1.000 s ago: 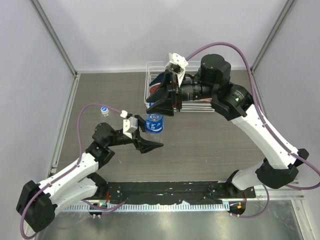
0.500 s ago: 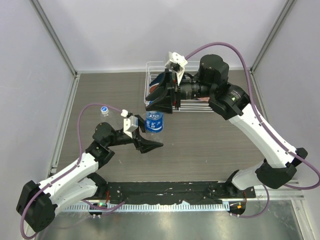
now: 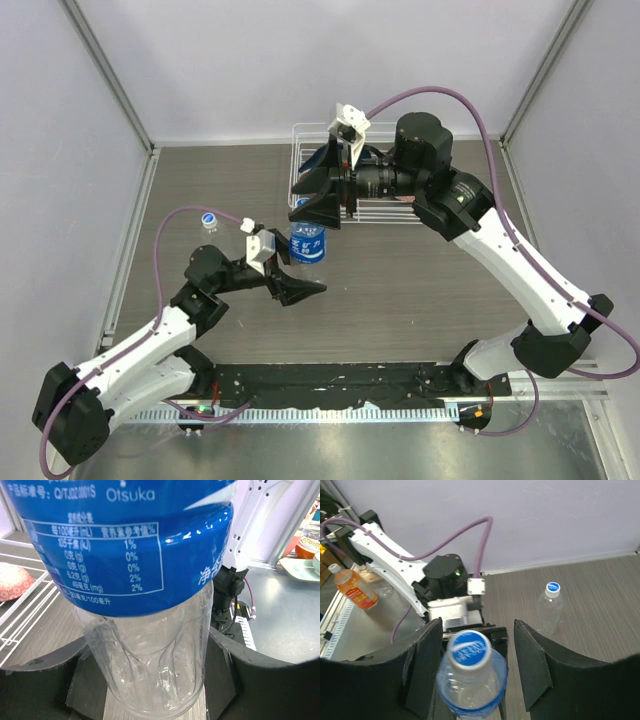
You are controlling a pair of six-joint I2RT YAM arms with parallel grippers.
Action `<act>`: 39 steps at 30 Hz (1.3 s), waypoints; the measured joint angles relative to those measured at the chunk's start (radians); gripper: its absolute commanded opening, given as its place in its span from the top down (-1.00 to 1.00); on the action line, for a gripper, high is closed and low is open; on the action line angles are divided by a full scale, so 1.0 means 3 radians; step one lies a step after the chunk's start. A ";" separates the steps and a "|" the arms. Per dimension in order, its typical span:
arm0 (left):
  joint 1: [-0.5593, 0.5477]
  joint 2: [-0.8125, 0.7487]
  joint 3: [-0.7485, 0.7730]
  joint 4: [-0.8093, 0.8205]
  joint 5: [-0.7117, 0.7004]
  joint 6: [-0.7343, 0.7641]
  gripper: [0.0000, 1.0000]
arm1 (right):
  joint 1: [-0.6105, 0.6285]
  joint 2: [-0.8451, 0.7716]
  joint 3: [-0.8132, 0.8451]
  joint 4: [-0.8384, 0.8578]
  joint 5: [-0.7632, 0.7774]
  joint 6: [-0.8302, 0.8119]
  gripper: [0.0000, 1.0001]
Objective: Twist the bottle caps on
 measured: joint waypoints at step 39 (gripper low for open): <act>0.0020 -0.0015 -0.0153 -0.0122 -0.0927 0.0270 1.00 | 0.0787 0.0179 0.0102 -0.0360 0.2885 0.0308 0.99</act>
